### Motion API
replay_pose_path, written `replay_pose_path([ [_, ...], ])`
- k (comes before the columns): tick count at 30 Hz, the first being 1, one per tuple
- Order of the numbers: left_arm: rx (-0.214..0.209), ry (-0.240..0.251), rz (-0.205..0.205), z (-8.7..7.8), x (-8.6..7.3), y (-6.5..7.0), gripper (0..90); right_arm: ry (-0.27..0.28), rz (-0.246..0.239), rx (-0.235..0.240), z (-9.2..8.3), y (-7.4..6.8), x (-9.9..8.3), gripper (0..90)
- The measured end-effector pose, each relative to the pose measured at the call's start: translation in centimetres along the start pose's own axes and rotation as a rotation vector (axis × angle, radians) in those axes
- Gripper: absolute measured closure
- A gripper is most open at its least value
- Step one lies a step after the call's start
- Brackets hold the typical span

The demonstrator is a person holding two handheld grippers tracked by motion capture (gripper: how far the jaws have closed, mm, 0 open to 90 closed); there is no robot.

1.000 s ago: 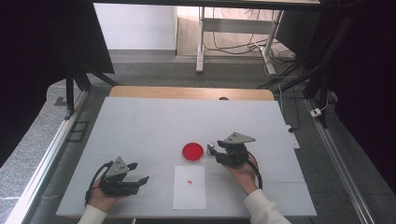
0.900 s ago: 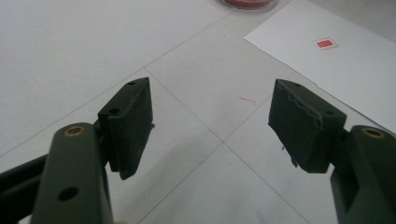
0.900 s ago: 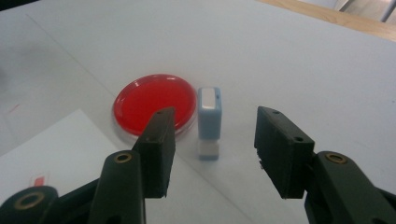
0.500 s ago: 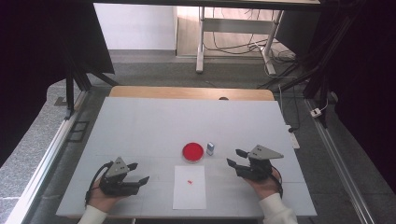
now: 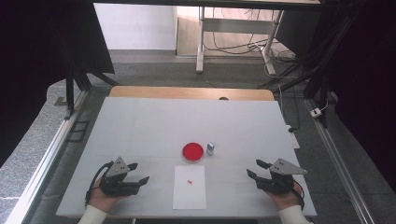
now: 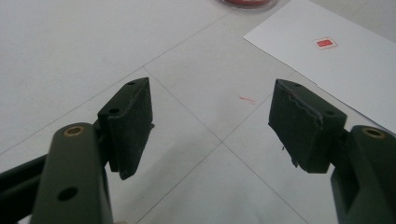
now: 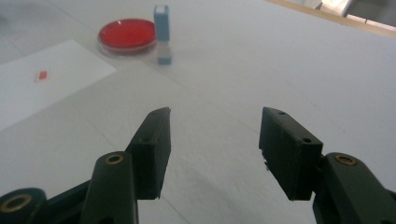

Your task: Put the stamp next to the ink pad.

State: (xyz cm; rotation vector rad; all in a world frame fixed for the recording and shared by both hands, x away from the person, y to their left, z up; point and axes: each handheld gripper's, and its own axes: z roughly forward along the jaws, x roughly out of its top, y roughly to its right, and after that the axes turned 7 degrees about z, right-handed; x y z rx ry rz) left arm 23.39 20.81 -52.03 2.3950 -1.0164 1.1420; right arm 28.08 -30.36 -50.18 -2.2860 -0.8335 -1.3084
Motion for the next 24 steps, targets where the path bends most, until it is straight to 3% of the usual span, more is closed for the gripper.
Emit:
replay_pose_path([
  [9,0.000,-0.001,-0.002,0.08,0.00,0.03,30.5,-0.007,0.025,-0.006,-0.51,0.68,-0.91,43.3],
  [24,0.001,-0.005,0.001,0.16,-0.02,0.06,30.5,-0.020,-0.004,0.010,-0.02,0.37,-0.80,43.4],
])
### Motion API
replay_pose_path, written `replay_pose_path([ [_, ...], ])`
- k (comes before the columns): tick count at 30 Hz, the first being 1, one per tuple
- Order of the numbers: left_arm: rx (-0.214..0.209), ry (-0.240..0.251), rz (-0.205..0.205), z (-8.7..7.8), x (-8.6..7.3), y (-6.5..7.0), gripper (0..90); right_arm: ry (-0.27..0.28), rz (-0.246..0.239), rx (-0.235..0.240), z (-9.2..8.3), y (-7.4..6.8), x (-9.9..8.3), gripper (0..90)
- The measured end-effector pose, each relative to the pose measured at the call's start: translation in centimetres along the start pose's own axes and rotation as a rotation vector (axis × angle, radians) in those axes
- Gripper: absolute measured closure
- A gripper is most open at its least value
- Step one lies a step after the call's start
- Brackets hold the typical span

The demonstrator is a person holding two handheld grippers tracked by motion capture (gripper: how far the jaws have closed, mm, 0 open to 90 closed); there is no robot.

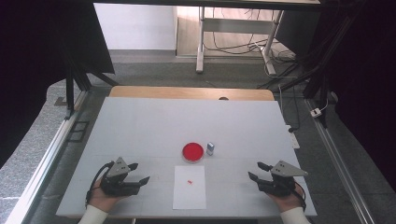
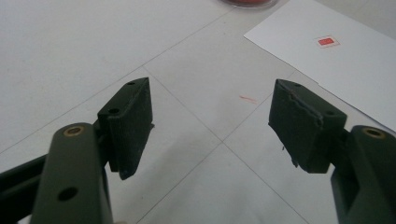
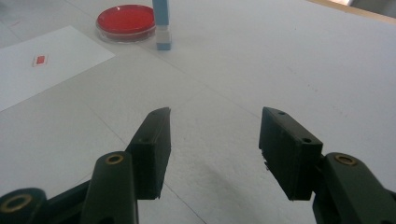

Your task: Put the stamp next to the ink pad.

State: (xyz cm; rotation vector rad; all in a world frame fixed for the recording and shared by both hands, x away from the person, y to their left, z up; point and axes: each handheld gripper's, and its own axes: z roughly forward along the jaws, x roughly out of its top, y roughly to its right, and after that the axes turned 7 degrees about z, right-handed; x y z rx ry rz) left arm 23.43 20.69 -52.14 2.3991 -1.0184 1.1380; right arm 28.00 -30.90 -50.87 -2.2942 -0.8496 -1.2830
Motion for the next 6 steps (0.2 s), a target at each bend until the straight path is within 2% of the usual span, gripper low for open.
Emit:
replay_pose_path([
  [6,-0.001,-0.002,0.000,0.00,-0.02,-0.04,30.4,0.000,0.000,0.000,-0.01,0.04,-0.01,43.3],
])
